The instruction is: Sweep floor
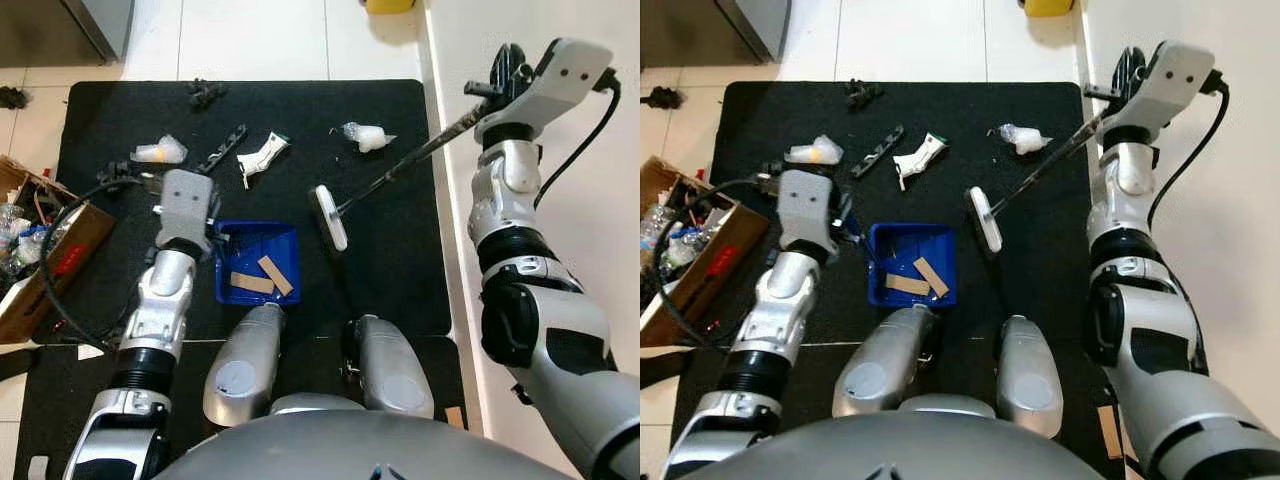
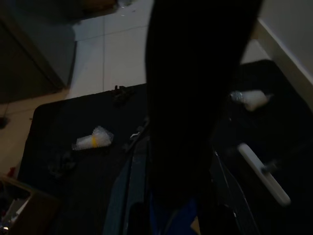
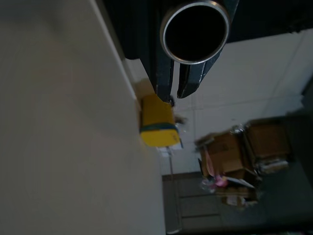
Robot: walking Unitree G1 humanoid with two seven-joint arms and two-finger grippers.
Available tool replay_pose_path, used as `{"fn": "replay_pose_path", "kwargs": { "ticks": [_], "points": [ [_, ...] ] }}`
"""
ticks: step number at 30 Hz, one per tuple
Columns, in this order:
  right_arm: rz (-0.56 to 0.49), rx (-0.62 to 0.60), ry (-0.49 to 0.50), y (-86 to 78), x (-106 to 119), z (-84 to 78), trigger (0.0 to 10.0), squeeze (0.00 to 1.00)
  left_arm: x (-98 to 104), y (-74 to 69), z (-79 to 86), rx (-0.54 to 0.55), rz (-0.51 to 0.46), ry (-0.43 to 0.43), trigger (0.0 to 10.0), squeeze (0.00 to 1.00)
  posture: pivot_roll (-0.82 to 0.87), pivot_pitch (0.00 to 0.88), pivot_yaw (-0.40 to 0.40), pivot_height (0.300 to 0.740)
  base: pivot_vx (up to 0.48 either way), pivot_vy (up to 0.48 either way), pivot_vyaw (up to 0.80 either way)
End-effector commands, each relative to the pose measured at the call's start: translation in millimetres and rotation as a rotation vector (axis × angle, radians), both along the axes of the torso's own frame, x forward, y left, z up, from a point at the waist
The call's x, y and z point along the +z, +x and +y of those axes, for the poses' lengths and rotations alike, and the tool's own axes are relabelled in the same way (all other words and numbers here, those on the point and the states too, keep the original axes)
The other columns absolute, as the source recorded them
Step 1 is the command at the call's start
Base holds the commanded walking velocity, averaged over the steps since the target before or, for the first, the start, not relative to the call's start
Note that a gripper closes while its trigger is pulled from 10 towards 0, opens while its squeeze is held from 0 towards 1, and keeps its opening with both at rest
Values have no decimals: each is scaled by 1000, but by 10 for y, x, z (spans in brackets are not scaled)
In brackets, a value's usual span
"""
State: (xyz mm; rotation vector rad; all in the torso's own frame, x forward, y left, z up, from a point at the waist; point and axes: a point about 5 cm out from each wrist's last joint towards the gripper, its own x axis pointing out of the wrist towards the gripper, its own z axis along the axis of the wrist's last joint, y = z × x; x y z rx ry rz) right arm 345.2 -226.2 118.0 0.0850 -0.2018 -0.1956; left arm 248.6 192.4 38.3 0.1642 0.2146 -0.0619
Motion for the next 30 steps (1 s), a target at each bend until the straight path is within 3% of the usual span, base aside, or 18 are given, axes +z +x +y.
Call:
{"fn": "replay_pose_path", "kwargs": {
  "ticks": [1,10,18,22,24,26,30],
  "points": [
    [2,-26,5,-11,11,-71,10000,0,79,40,-58,-14,-26,-32,10000,0,191,57,-59,740,0,0,0],
    [4,-84,2,8,83,-227,10000,0,400,186,-97,-29,-142,-77,10000,0,189,26,-60,740,0,0,0],
    [15,-77,-6,29,87,-202,10000,0,529,271,-110,-20,-183,-104,10000,0,189,8,-61,740,0,0,0],
    [18,-74,-25,36,90,-177,10000,0,514,296,-128,-14,-168,-111,10000,0,186,1,-58,740,0,0,0],
    [7,-97,-64,39,124,-191,10000,0,372,340,-104,42,-89,-118,10000,0,181,0,-49,740,0,0,0],
    [2,-103,-70,39,134,-196,10000,0,342,347,-100,53,-73,-126,10000,0,181,0,-49,740,0,0,0],
    [-70,-125,-6,47,220,-188,10000,0,231,397,-96,113,23,-206,10000,0,168,0,-31,740,0,0,0]
  ]
}}
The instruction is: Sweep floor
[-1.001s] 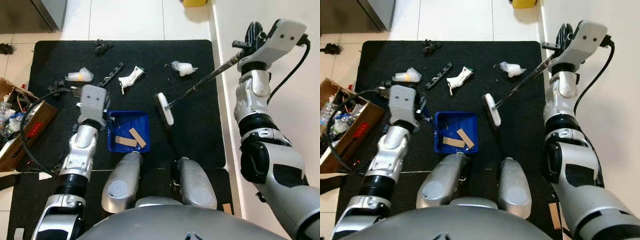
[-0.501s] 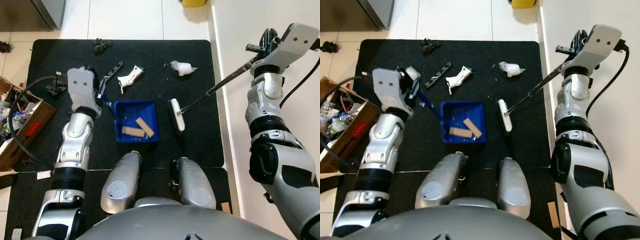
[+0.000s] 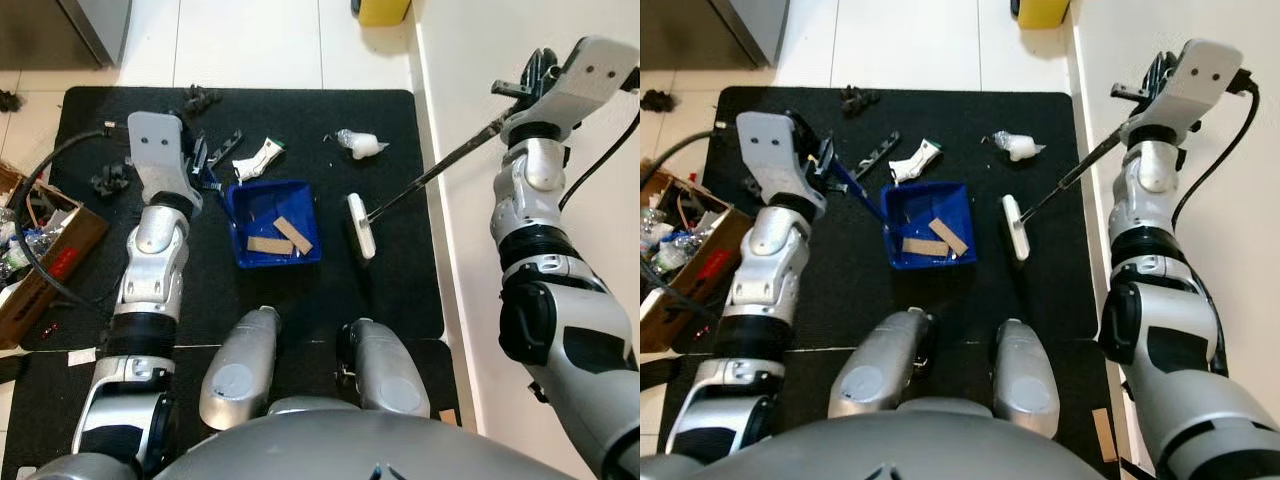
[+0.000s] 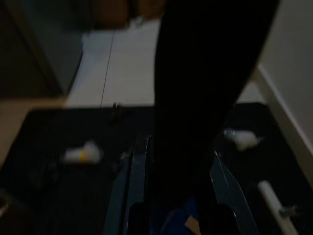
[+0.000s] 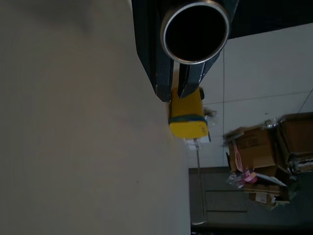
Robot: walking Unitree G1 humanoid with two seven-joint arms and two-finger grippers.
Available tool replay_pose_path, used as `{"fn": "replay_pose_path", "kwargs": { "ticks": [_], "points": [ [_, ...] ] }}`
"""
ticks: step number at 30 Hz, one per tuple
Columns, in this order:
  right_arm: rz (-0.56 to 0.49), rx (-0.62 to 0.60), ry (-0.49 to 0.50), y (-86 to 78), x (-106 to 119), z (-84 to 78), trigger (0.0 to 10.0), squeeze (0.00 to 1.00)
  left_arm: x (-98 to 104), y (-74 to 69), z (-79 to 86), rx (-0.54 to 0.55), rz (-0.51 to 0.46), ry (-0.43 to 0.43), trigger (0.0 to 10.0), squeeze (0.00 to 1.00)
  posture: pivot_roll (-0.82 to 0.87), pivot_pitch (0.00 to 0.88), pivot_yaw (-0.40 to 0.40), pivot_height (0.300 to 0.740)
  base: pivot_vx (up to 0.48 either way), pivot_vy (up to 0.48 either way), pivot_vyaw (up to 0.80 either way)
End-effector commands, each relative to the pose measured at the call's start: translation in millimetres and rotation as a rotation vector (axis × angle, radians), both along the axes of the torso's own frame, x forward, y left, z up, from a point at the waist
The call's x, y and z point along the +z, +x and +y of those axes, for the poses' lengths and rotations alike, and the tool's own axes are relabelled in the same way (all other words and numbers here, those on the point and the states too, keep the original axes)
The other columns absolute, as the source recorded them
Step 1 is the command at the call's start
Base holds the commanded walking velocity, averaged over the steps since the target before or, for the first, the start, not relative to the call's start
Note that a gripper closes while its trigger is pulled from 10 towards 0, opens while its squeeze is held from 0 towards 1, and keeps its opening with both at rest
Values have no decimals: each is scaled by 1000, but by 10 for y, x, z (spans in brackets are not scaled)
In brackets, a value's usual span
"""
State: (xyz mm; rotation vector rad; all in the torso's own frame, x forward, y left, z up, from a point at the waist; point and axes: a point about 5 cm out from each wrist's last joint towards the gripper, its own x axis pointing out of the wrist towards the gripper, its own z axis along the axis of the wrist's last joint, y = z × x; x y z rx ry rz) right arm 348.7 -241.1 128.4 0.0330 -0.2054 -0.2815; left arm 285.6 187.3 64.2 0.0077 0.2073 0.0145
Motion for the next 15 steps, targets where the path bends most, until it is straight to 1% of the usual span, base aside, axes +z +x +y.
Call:
{"fn": "replay_pose_path", "kwargs": {
  "ticks": [1,4,5,6,8,12,15],
  "points": [
    [-88,-37,34,11,130,-33,10000,0,-39,37,-46,28,51,-75,10000,0,168,0,-31,740,0,0,0],
    [-100,-41,33,11,145,-16,10000,0,-5,68,-50,47,53,-94,10000,0,166,0,-26,740,0,0,0],
    [-101,-40,33,12,144,-7,10000,0,18,80,-50,45,41,-78,10000,0,166,0,-26,740,0,0,0],
    [-100,-29,35,12,130,27,10000,0,102,109,-76,28,-5,-33,10000,0,168,0,-23,740,0,0,0],
    [-98,-25,37,12,123,38,10000,0,130,118,-87,23,-21,-19,10000,0,168,0,-23,740,0,0,0],
    [-94,-14,50,3,82,99,10000,0,302,165,-181,-18,-99,24,10000,0,170,0,-17,740,0,0,0],
    [-93,-12,62,4,71,112,10000,0,352,183,-206,-28,-118,43,10000,0,172,0,-16,740,0,0,0]
  ]
}}
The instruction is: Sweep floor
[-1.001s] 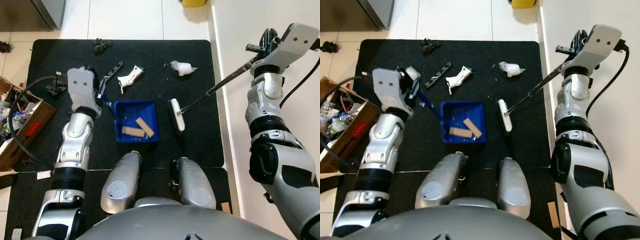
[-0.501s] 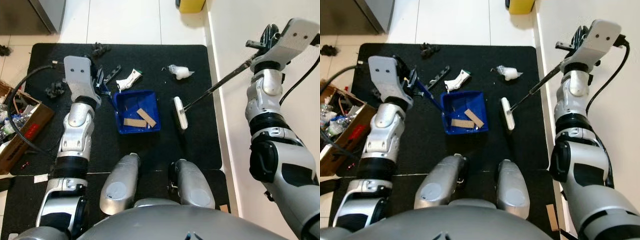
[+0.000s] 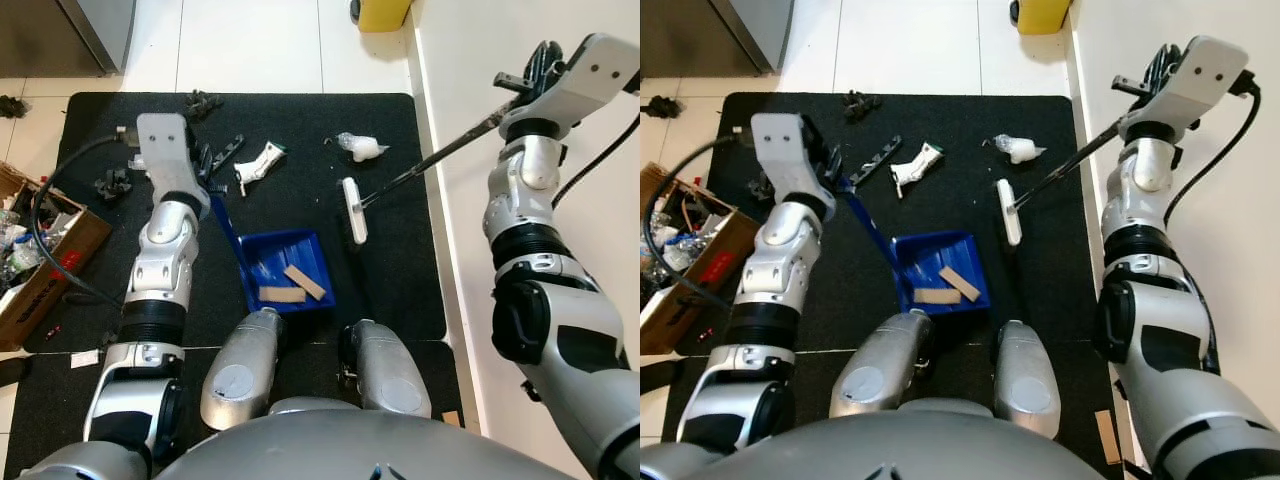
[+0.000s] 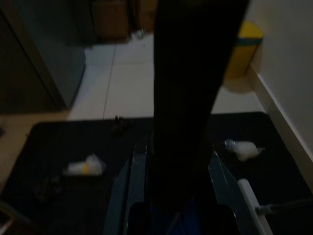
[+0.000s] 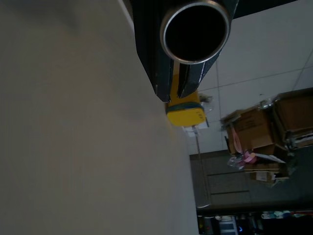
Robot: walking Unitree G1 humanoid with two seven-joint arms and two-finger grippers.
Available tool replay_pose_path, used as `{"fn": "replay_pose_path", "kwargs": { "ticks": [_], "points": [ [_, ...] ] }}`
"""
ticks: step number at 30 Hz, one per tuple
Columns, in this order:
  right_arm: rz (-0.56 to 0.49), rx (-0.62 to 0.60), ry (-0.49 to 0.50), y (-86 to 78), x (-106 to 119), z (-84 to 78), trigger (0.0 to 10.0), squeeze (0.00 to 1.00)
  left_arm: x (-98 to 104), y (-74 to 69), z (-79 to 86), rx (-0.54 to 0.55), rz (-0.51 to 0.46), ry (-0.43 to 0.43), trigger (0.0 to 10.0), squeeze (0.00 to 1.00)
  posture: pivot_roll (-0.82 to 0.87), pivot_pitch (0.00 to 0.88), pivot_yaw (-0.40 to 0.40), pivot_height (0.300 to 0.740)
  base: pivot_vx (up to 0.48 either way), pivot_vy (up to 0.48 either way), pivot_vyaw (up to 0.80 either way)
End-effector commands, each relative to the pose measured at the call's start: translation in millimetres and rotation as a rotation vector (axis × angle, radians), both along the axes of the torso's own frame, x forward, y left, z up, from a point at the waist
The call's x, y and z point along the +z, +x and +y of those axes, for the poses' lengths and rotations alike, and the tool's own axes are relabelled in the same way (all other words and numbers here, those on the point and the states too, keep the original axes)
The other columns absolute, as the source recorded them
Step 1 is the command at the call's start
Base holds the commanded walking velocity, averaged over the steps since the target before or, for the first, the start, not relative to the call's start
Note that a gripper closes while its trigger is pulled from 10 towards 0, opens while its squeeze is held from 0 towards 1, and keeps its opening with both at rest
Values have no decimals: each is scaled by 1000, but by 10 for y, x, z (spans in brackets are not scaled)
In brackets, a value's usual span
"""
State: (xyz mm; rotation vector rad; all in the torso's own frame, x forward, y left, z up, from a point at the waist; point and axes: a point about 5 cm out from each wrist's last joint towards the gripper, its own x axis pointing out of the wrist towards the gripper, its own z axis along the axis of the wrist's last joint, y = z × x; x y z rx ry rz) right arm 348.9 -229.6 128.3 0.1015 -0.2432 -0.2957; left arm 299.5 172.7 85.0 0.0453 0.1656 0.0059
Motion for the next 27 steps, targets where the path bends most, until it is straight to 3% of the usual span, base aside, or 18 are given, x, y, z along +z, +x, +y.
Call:
{"fn": "replay_pose_path", "kwargs": {
  "ticks": [1,9,27],
  "points": [
    [-46,-5,-1,2,72,-4,10000,0,144,44,-60,-17,-77,6,10000,0,172,0,-16,740,0,0,0],
    [-35,-6,60,2,33,-24,10000,0,226,77,-101,-19,-109,21,10000,0,170,0,-14,740,0,0,0],
    [-20,0,50,9,28,-46,10000,0,272,86,-139,-10,-140,13,10000,0,168,0,-25,740,0,0,0]
  ]
}}
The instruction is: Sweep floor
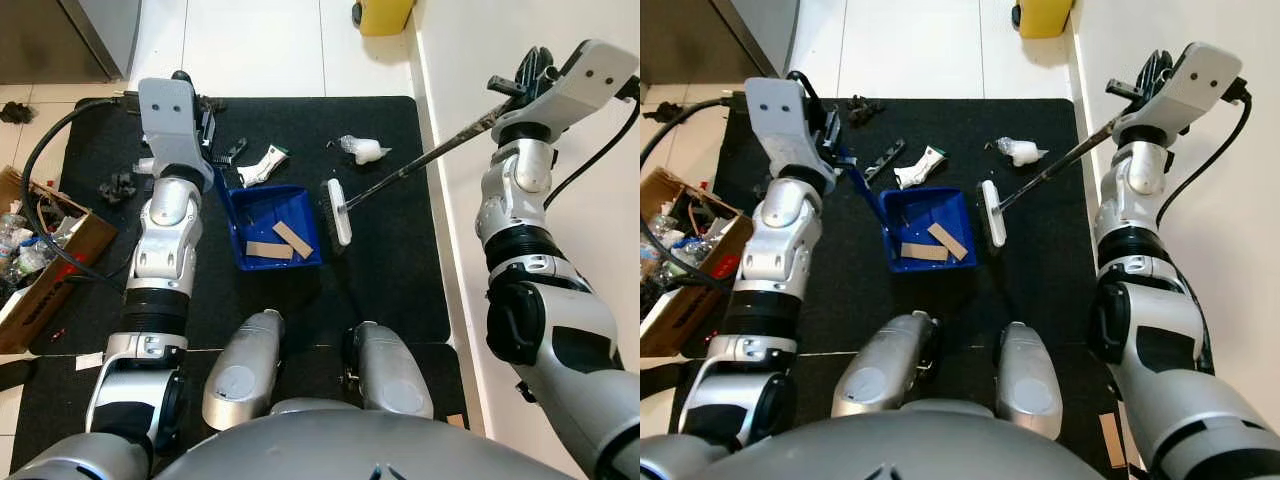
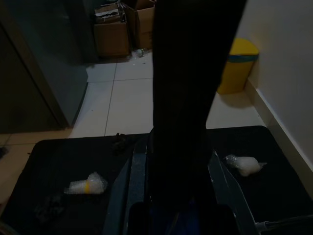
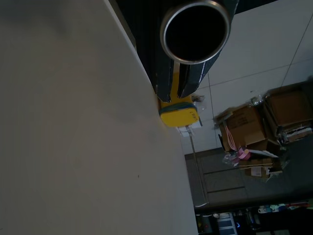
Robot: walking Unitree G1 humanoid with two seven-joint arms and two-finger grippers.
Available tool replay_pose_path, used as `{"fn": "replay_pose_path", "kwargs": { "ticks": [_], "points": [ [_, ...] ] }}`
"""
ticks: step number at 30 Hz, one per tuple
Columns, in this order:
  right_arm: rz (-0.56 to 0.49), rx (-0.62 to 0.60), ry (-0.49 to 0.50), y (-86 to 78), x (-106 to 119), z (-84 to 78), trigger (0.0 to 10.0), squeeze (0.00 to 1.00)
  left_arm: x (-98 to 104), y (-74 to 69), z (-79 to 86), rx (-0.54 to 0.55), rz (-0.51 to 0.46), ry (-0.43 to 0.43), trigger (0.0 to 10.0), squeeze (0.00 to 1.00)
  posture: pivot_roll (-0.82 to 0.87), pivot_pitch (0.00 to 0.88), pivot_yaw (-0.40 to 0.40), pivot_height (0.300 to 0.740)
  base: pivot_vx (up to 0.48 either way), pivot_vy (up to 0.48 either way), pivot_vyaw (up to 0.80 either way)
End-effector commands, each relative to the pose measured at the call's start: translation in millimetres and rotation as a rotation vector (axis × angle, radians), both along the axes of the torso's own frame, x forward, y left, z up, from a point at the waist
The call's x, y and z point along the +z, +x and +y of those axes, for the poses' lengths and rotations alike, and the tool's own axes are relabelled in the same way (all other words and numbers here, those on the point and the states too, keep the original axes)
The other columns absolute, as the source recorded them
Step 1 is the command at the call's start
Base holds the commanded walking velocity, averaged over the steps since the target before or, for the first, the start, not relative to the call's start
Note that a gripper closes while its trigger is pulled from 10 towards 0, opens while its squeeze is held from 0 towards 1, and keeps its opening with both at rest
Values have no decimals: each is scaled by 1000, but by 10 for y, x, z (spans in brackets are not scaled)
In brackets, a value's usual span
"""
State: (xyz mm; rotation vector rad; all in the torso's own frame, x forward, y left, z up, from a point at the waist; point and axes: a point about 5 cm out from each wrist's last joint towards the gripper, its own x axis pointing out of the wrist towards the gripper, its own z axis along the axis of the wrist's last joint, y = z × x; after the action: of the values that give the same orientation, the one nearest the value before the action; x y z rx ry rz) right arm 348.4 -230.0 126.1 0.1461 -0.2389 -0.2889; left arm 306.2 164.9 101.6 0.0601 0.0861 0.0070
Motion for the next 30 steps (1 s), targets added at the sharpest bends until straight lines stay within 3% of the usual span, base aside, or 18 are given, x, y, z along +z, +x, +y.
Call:
{"fn": "replay_pose_path", "kwargs": {
  "ticks": [1,7,16,20,24,30],
  "points": [
    [-17,-13,5,13,52,-47,10000,0,106,18,-64,-8,-62,-4,10000,0,167,0,-25,740,0,0,0],
    [-13,-16,0,7,48,-62,10000,0,103,16,-66,-7,-62,-9,10000,0,165,0,-25,740,0,0,0],
    [2,-32,-41,-10,29,-73,10000,0,87,11,-51,-3,-55,-12,10000,0,164,0,-22,740,0,276,0],
    [45,-66,-60,-37,-38,-119,10000,0,32,2,-45,1,-33,-23,10000,0,162,0,-20,740,0,-128,0],
    [140,-129,-64,-167,-255,-249,10000,0,-204,-68,12,18,37,-20,10000,0,155,0,-17,740,0,191,0],
    [153,-155,-69,-237,-311,-324,10000,0,-290,-108,26,13,62,-14,10000,0,146,0,-9,740,0,0,0]
  ]
}}
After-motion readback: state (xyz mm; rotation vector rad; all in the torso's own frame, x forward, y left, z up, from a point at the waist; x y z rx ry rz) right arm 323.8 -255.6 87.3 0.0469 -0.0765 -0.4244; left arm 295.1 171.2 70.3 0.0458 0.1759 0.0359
